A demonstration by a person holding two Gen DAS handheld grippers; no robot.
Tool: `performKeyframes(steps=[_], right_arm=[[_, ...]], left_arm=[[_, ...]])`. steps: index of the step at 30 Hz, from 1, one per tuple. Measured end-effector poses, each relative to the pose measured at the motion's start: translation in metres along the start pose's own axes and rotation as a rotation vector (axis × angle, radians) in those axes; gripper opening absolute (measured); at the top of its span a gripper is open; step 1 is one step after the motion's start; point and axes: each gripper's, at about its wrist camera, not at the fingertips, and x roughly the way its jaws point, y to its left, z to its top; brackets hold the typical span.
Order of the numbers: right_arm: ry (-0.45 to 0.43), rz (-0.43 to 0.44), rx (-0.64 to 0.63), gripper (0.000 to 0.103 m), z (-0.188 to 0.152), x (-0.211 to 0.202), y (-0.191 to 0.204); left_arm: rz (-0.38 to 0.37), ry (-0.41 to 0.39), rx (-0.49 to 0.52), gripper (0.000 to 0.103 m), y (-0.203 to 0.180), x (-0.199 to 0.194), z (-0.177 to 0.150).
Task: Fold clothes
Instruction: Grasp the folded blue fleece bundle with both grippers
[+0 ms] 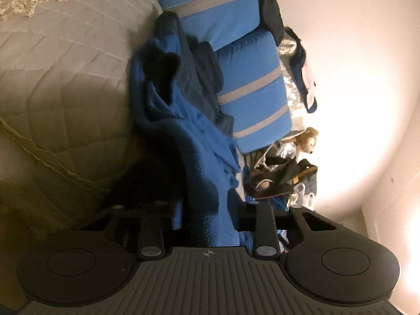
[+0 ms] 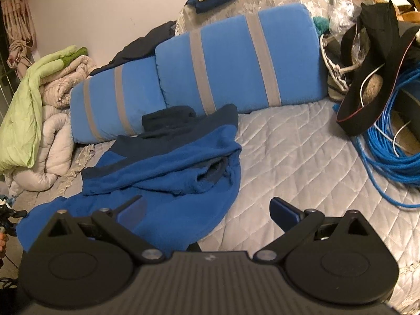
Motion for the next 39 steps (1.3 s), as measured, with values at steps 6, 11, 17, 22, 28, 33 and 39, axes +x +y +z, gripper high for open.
performKeyframes(steps=[6,11,17,22,28,33,39], right_arm=[[0.03,0.026,0.018,0.103,-0.003,0.007,-0.003],[0.05,0.085,0.125,0.103,-0.011,0.015,-0.015],[0.068,0.178,0.291,0.103,-0.034,0.024,-0.026],[0.089,0.207,0.373,0.096,-0.055,0.033,-0.032],[0.075,0.302,0.462,0.077,-0.084,0.037,-0.038],[0.085,0.299,0.421,0.048,-0.089,0.036,-0.03],[0.038,0.336,0.401,0.021,-0.085,0.028,-0.026]], left_arm=[[-0.012,-0.034,0.025,0.017,-0.01,-0.002,-0.003],[0.028,-0.052,0.066,0.017,-0.016,-0.002,-0.005],[0.029,-0.053,0.053,0.016,-0.012,-0.002,-0.003],[0.04,-0.051,0.036,0.016,-0.008,-0.002,0.0],[0.061,-0.05,0.042,0.016,-0.01,-0.001,0.002],[0.08,-0.051,0.071,0.016,-0.016,-0.001,0.002],[0.079,-0.071,0.078,0.016,-0.02,-0.003,-0.001]])
